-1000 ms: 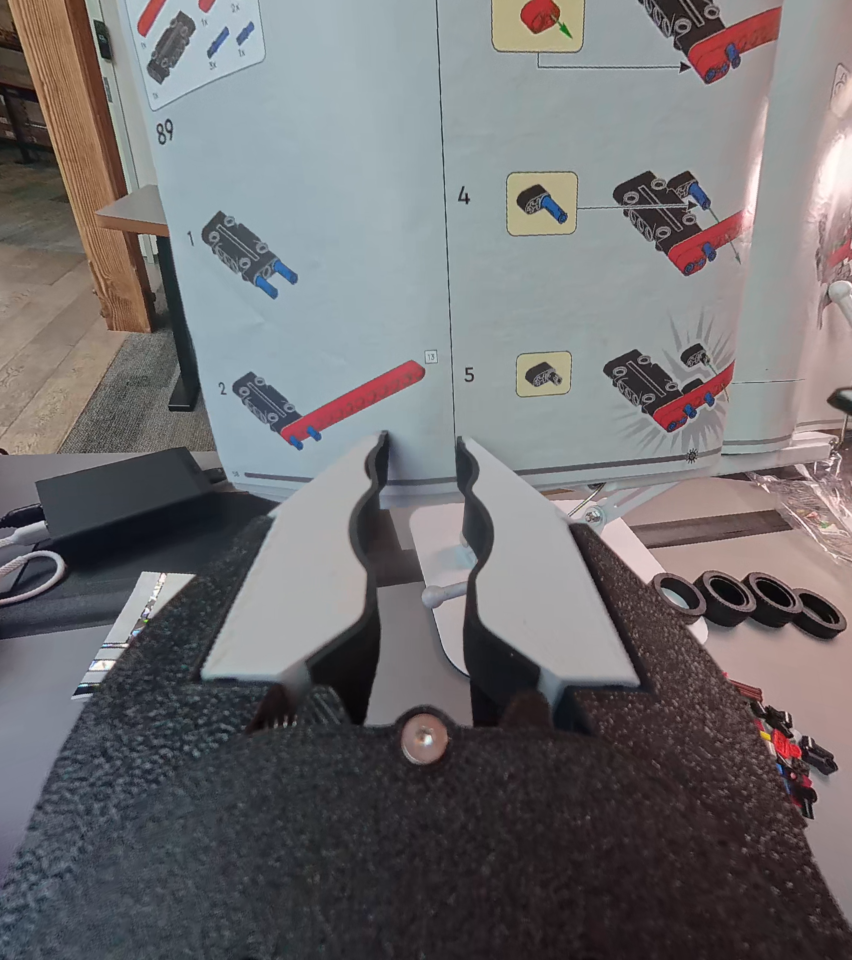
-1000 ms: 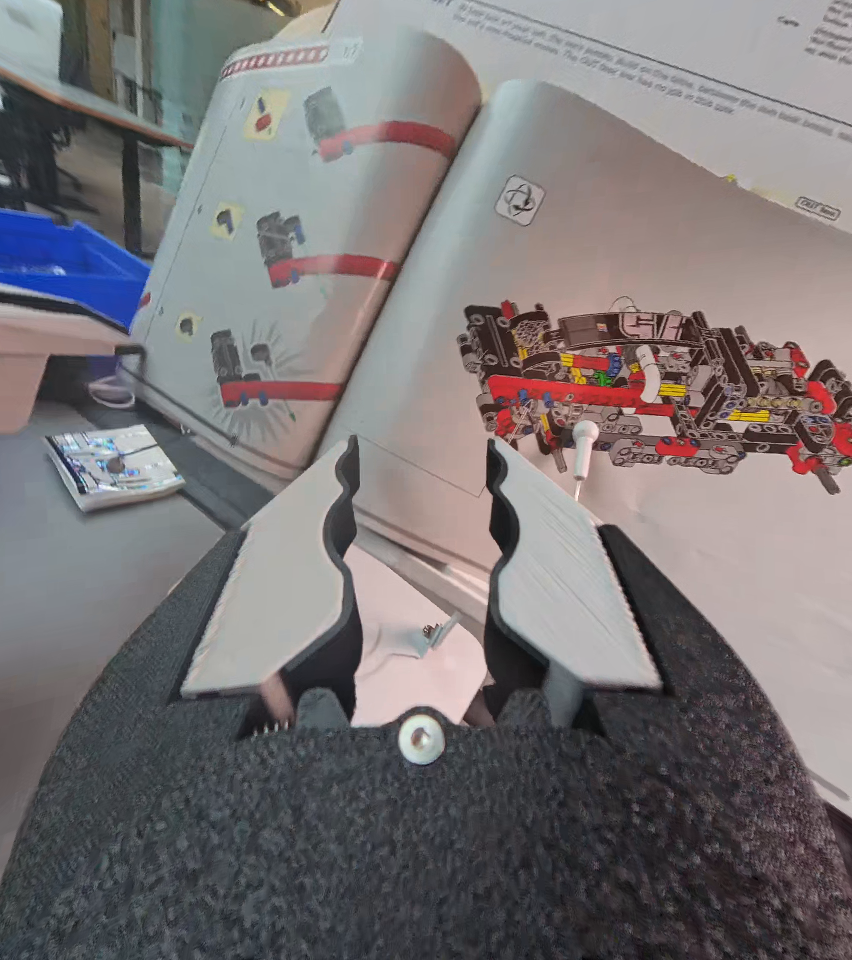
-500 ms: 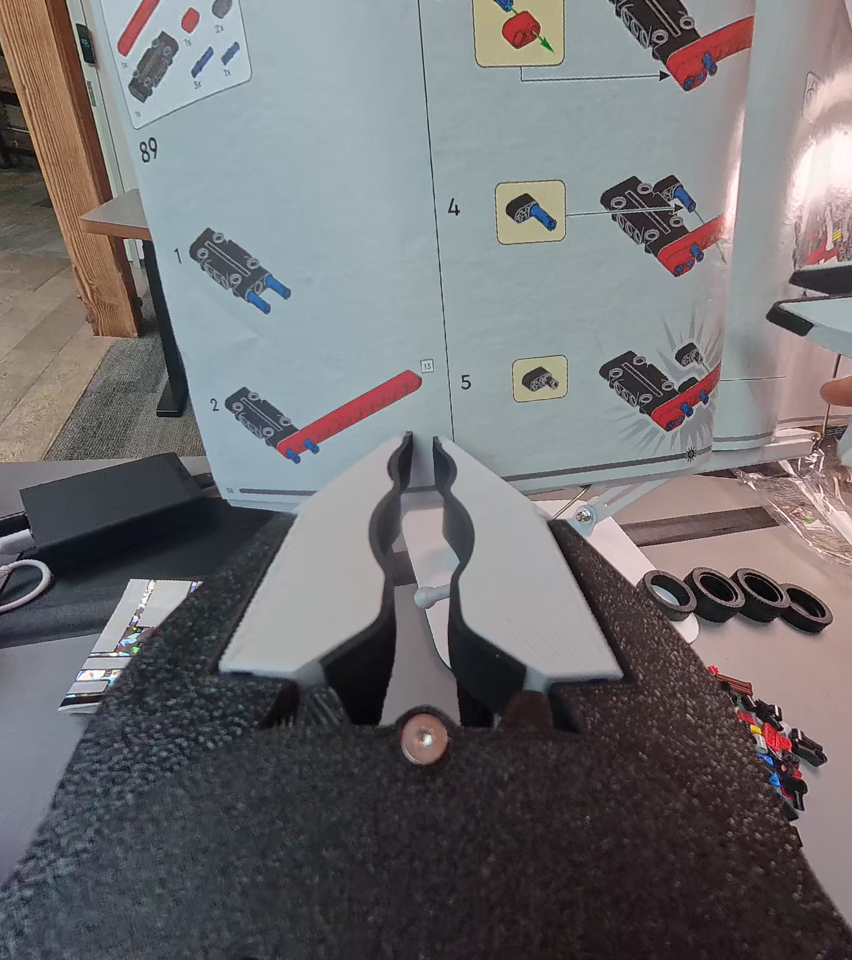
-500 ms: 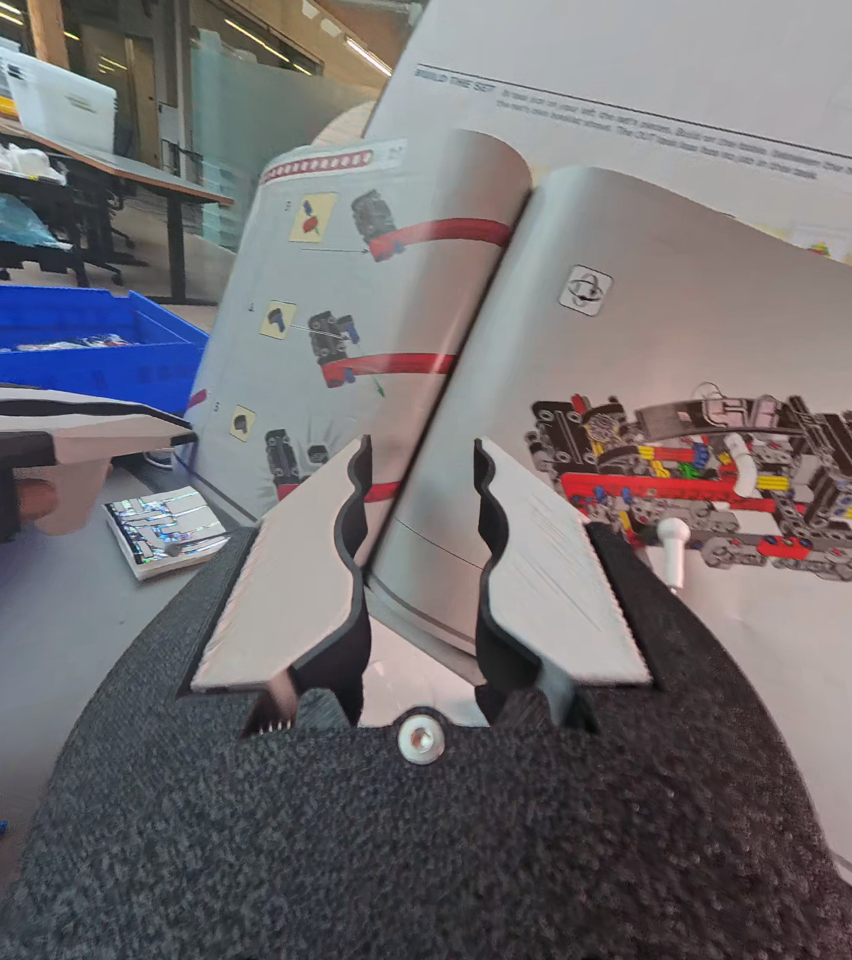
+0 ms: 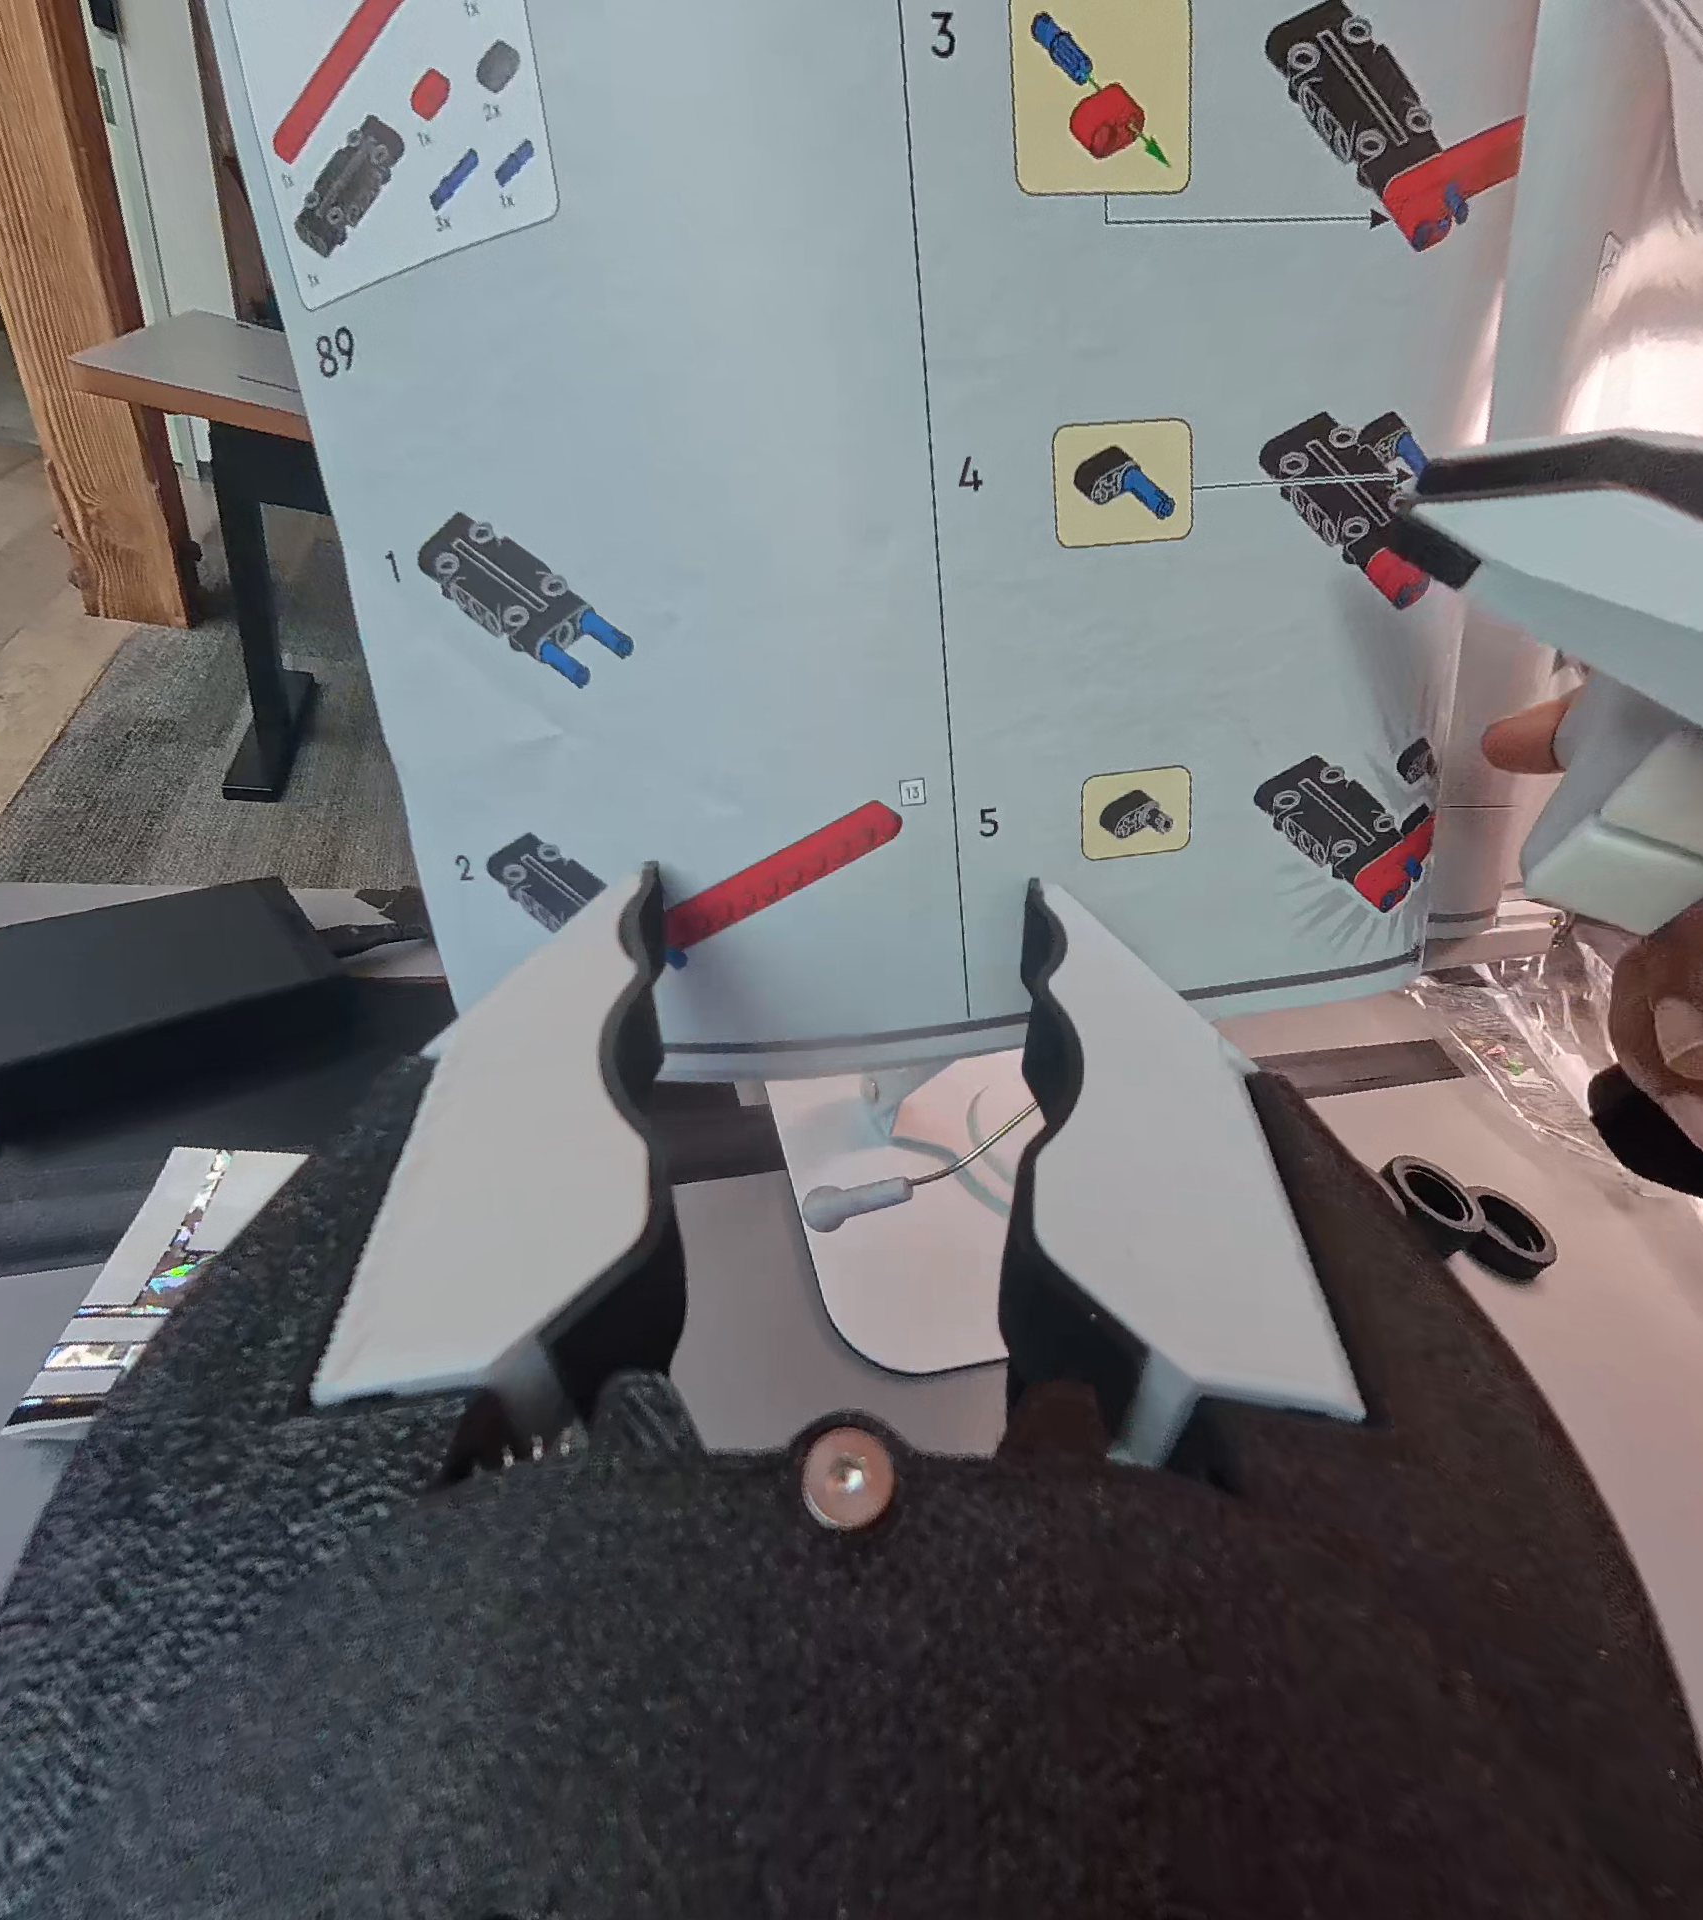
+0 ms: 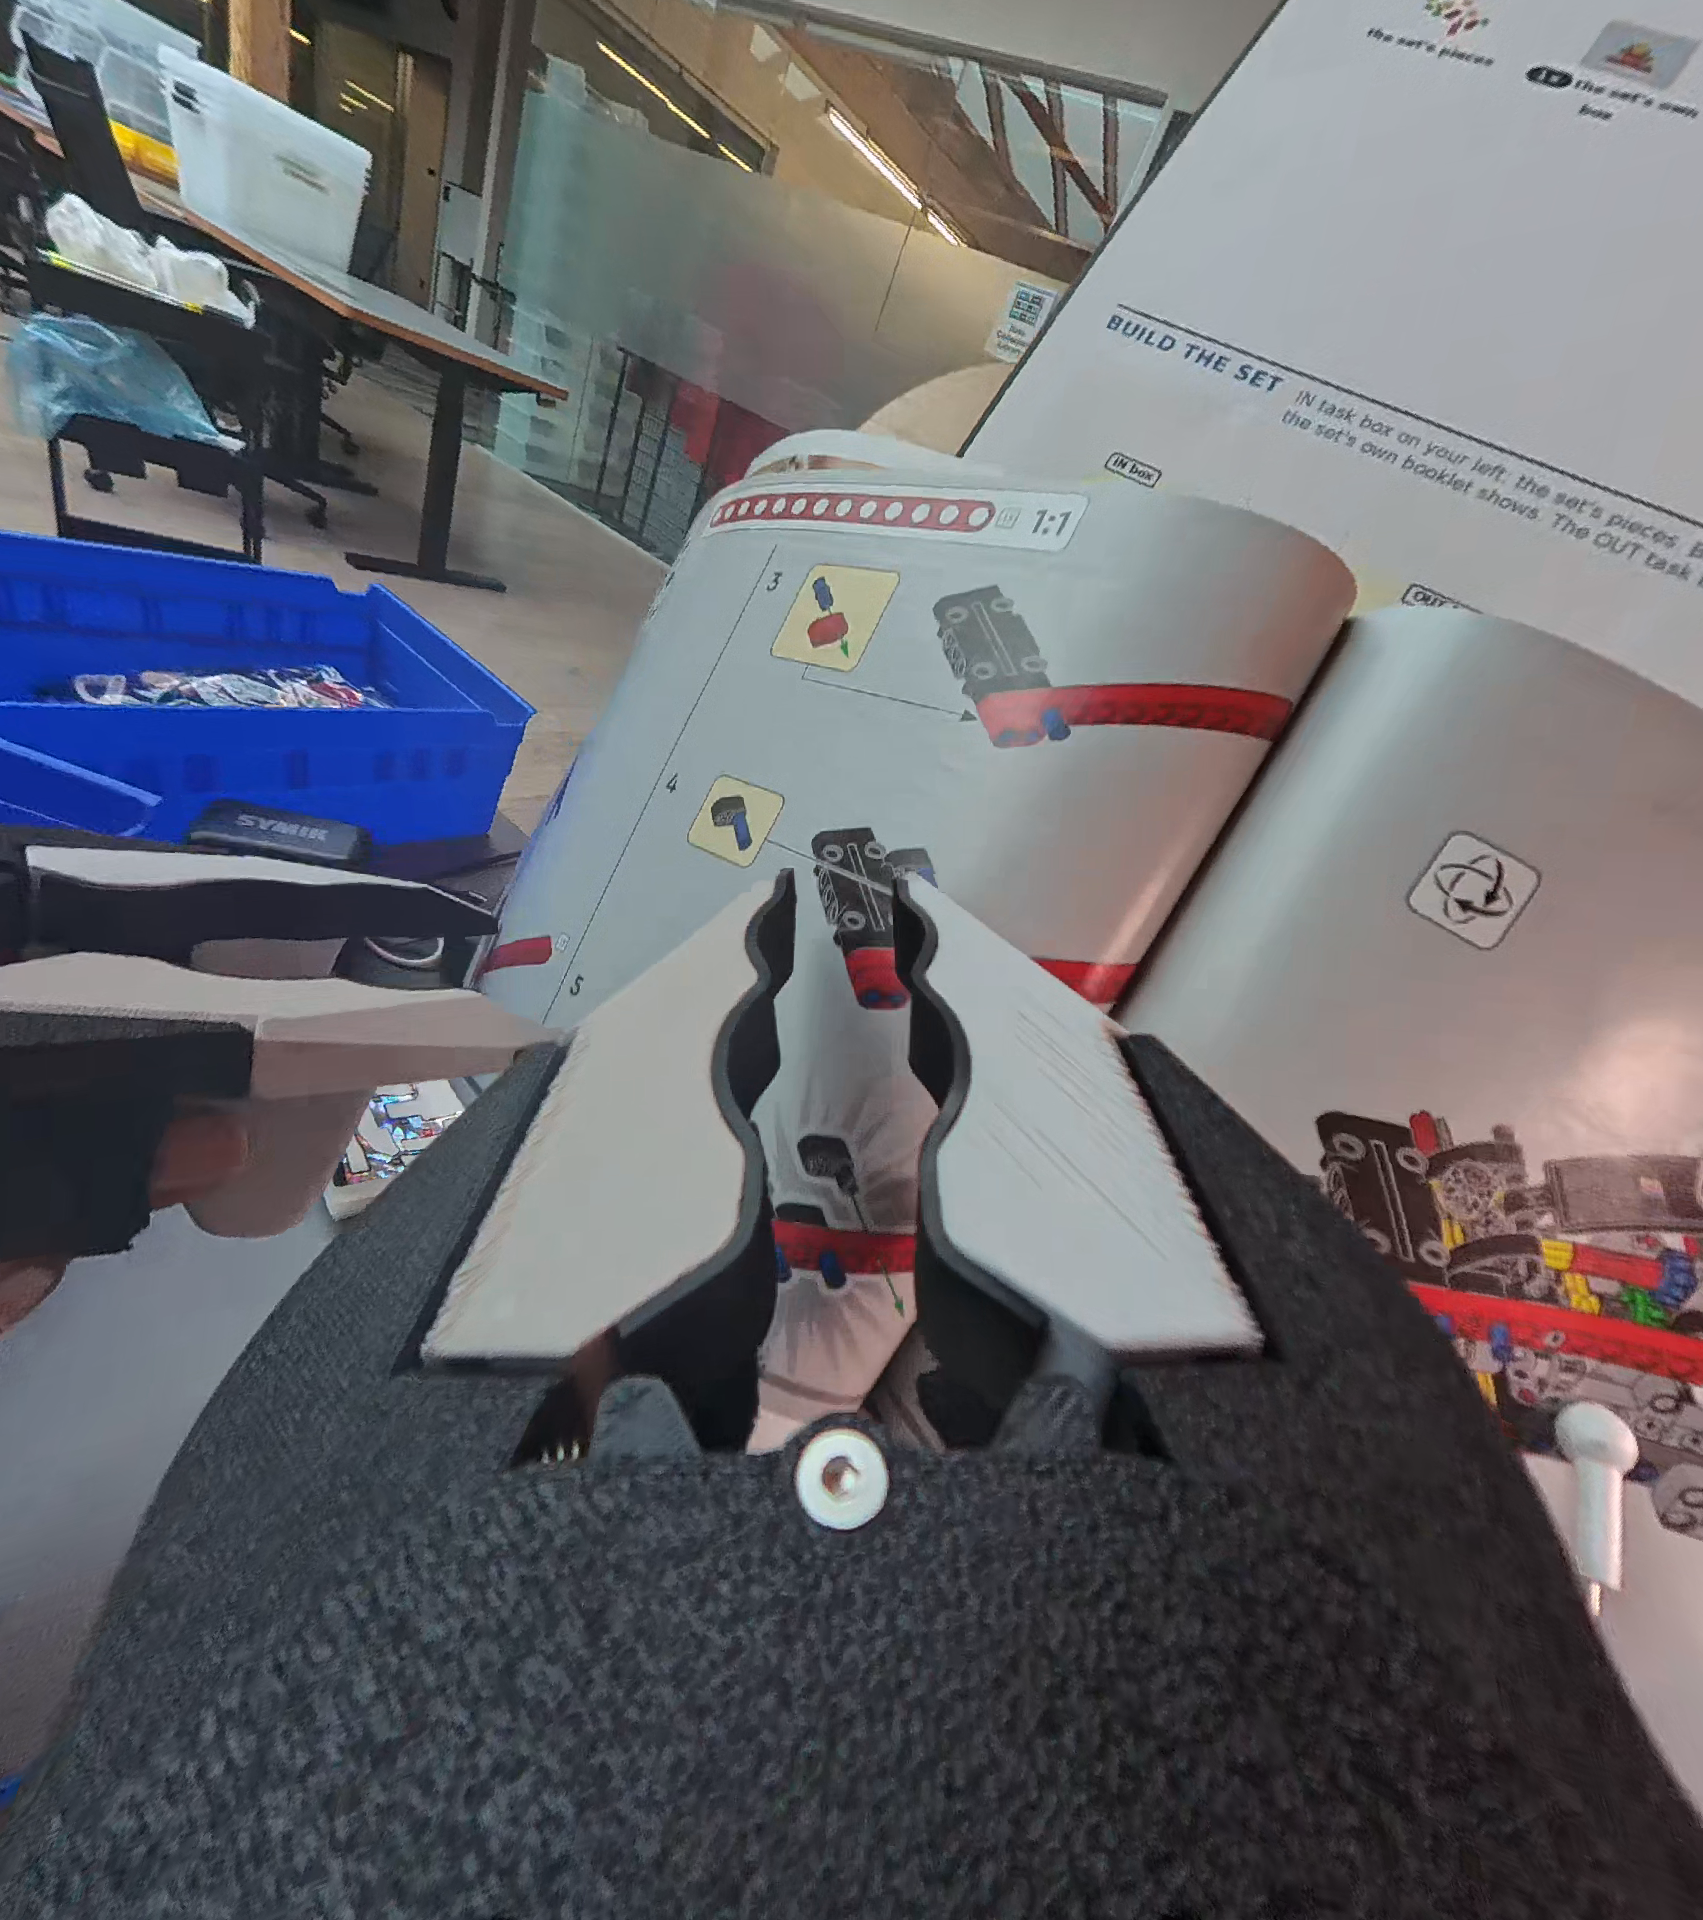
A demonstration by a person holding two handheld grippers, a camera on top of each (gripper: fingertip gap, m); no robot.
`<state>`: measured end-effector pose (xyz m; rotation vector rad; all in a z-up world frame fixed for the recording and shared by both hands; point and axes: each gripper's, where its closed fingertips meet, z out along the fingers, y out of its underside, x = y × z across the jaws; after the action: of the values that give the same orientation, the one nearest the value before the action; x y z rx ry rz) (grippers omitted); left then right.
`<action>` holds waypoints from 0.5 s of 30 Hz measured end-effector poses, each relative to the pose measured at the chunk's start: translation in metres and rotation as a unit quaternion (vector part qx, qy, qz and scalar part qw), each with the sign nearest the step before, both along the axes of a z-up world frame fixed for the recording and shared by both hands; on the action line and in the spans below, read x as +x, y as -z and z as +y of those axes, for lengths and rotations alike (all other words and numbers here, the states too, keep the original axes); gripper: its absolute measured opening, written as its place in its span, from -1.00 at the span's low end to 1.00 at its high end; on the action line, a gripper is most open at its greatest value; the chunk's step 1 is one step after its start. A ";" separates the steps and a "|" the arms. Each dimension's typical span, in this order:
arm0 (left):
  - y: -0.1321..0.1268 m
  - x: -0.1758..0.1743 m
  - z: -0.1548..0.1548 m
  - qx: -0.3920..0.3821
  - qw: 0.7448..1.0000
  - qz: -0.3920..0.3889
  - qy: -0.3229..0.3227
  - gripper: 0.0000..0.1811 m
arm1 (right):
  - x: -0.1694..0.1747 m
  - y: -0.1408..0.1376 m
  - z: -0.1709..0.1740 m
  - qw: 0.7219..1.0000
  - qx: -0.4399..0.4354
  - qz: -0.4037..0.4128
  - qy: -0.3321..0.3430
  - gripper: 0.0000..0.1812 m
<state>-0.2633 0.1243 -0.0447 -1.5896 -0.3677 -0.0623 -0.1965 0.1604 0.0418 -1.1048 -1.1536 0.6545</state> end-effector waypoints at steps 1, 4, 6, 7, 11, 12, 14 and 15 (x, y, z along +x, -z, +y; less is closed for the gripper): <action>-0.001 0.001 0.001 0.003 1.000 -0.001 0.001 -0.25 | -0.003 -0.002 0.001 1.000 0.000 -0.006 0.004 -0.86; -0.002 0.003 0.002 0.003 1.000 0.005 0.001 -0.27 | -0.004 0.002 0.007 1.000 -0.001 -0.017 0.022 -0.97; -0.002 0.003 0.002 0.001 1.000 0.008 0.003 -0.30 | 0.001 0.007 0.007 1.000 -0.009 -0.012 0.025 -0.99; -0.002 0.004 0.002 0.000 1.000 0.011 0.005 -0.34 | 0.005 0.011 0.006 0.999 -0.011 -0.010 0.029 -1.00; -0.004 0.005 0.000 0.002 1.000 0.022 0.002 -0.50 | 0.022 0.024 0.004 0.999 -0.021 0.003 0.036 -0.98; -0.004 0.004 0.000 0.002 1.000 0.023 0.000 -0.52 | 0.026 0.026 0.005 0.999 -0.023 0.004 0.037 -0.97; -0.005 0.004 -0.001 0.005 1.000 0.026 -0.005 -0.62 | 0.032 0.030 0.007 0.999 -0.029 0.001 0.039 -0.96; -0.005 0.005 -0.001 0.004 1.000 0.027 -0.006 -0.62 | 0.035 0.033 0.009 0.999 -0.033 -0.001 0.041 -0.93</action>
<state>-0.2588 0.1230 -0.0398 -1.5771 -0.3354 -0.0114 -0.1612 0.1694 0.0093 -1.2024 -1.0889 0.6303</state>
